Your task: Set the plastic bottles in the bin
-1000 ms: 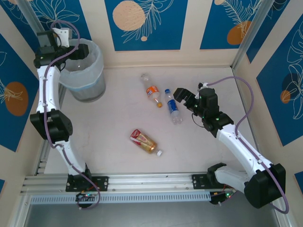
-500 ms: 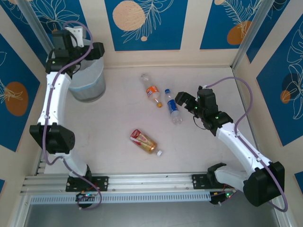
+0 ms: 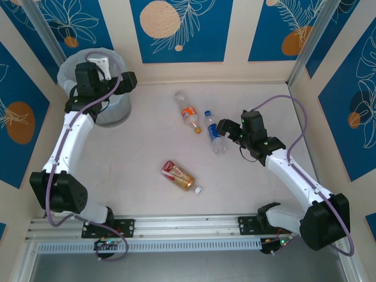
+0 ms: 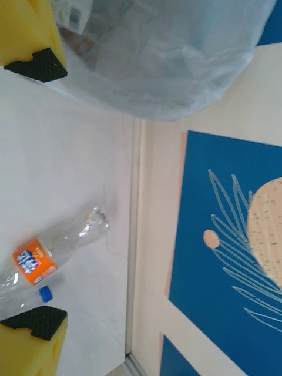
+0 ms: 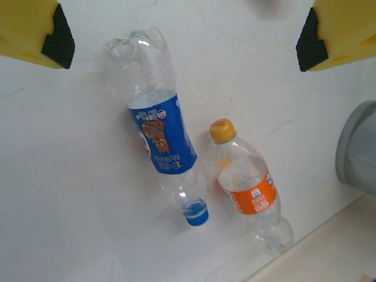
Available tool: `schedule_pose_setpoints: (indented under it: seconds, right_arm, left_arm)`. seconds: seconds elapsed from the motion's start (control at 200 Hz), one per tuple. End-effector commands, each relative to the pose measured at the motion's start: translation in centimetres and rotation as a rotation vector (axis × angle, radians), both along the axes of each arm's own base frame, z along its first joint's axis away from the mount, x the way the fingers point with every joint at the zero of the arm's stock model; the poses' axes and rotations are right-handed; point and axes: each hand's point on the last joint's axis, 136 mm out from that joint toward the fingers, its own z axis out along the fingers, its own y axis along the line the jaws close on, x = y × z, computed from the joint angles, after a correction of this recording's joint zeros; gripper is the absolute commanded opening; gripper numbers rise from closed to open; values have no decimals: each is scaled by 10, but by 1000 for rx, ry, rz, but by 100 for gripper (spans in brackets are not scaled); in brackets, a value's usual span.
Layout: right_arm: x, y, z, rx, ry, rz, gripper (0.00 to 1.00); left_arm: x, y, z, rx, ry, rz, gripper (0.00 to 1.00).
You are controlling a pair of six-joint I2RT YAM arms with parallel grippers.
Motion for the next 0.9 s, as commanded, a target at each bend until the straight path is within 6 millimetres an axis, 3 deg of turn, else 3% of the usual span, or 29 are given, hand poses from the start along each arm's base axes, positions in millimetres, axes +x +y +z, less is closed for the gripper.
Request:
schedule_pose_setpoints:
  seconds: [0.0, 0.17, 0.355, 0.51, 0.74, 0.815, 0.895]
  right_arm:
    - [2, -1, 4, -32, 6, 5, 99]
    - [2, -1, -5, -41, 42, -21, 99]
    - [3, -5, -7, -54, 43, -42, 99]
    - [5, -5, -8, -51, 43, -51, 99]
    - [8, 8, -9, -14, 34, 5, 99]
    - [6, 15, -8, -6, 25, 48, 100]
    - [1, 25, -6, -7, 12, 117, 100]
  left_arm:
    - [-24, -24, 11, -38, -2, -28, 99]
    - [-55, -52, -36, -49, 156, 44, 99]
    - [-100, -92, -81, 86, 261, -43, 99]
    - [-137, -98, -115, 125, 421, -50, 99]
    - [-203, -119, -189, 54, 707, -42, 99]
    - [-216, -117, -199, 74, 736, -37, 99]
    - [-228, -129, -202, 50, 743, -123, 99]
